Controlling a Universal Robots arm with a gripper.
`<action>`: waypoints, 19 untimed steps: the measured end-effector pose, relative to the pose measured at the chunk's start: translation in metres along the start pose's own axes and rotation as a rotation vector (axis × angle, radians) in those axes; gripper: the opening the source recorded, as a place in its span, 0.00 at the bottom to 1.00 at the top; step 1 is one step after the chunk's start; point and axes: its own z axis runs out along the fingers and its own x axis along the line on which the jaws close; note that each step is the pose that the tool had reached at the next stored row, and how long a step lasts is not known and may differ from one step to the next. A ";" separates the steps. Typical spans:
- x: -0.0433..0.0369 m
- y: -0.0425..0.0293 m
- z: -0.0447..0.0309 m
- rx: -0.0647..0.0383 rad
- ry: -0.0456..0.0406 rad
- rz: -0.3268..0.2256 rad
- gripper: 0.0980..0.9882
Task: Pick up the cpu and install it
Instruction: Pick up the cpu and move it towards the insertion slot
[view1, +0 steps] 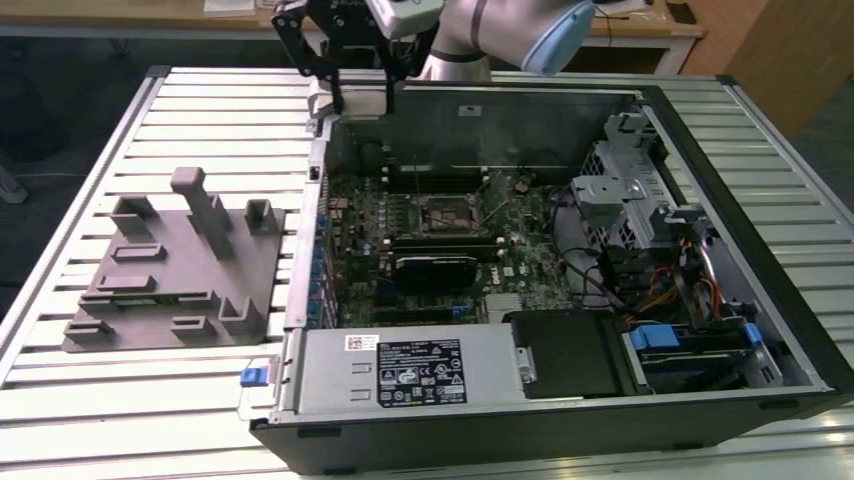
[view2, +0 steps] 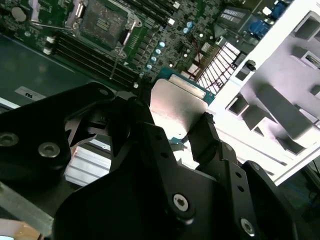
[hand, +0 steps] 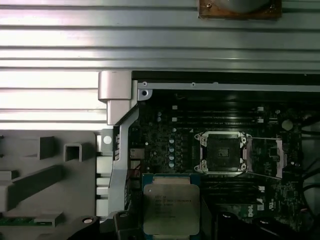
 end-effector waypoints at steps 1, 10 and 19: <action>-0.0022 0.0004 0.0000 0.000 0.0000 0.000 0.50; -0.0217 0.0041 0.0004 0.000 0.0000 0.000 0.50; -0.0392 0.0070 0.0007 0.000 0.0000 0.000 0.50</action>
